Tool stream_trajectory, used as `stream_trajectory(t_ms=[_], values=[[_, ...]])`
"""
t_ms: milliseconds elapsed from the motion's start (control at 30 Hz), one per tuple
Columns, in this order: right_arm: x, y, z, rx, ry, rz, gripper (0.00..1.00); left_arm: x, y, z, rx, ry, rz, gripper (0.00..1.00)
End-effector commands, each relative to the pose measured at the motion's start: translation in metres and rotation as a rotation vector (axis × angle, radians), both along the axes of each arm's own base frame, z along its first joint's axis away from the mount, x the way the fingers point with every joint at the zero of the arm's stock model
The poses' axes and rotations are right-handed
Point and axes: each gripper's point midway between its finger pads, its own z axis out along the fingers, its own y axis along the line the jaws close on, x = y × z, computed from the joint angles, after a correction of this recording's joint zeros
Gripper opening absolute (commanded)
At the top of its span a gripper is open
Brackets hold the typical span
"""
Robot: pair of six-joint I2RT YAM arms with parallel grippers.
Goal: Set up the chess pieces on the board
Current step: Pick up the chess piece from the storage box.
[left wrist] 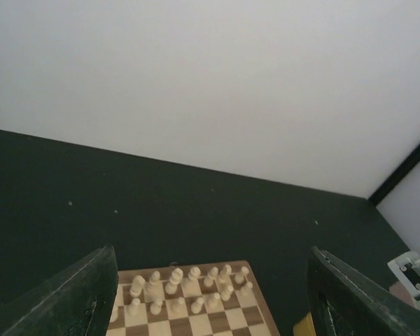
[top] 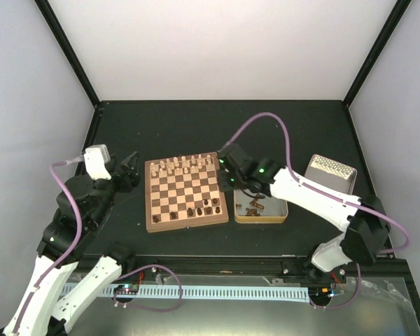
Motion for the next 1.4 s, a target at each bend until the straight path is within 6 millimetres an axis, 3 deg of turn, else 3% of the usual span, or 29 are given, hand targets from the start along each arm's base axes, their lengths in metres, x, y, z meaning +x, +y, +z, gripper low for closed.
stream_trajectory(t_ms=[0, 100, 200, 433, 633, 867, 1100, 1233, 1367], values=[[0.008, -0.075, -0.046, -0.095, 0.055, -0.21, 0.38, 0.009, -0.025, 0.004, -0.02, -0.044, -0.116, 0.75], [0.01, -0.111, -0.077, -0.124, 0.117, -0.326, 0.37, 0.015, -0.034, 0.0, -0.025, -0.038, -0.151, 0.75], [0.01, -0.132, -0.106, -0.138, 0.171, -0.41, 0.36, 0.019, -0.041, -0.005, -0.035, -0.018, -0.17, 0.75], [0.009, -0.134, -0.144, -0.17, 0.262, -0.434, 0.34, 0.025, -0.048, -0.014, -0.059, 0.016, -0.192, 0.75], [0.006, -0.133, -0.162, -0.182, 0.306, -0.441, 0.32, 0.027, -0.05, -0.019, -0.064, 0.028, -0.193, 0.75], [0.005, -0.138, -0.173, -0.233, 0.309, -0.436, 0.21, 0.029, -0.051, -0.021, -0.065, 0.037, -0.194, 0.75], [0.019, -0.136, -0.173, -0.266, 0.259, -0.407, 0.11, 0.03, -0.052, -0.024, -0.065, 0.046, -0.194, 0.75], [0.035, -0.13, -0.159, -0.241, 0.17, -0.376, 0.1, 0.031, -0.055, -0.029, -0.068, 0.063, -0.209, 0.75], [0.055, -0.121, -0.126, -0.169, 0.007, -0.323, 0.1, 0.033, -0.069, -0.038, -0.097, 0.095, -0.27, 0.76]])
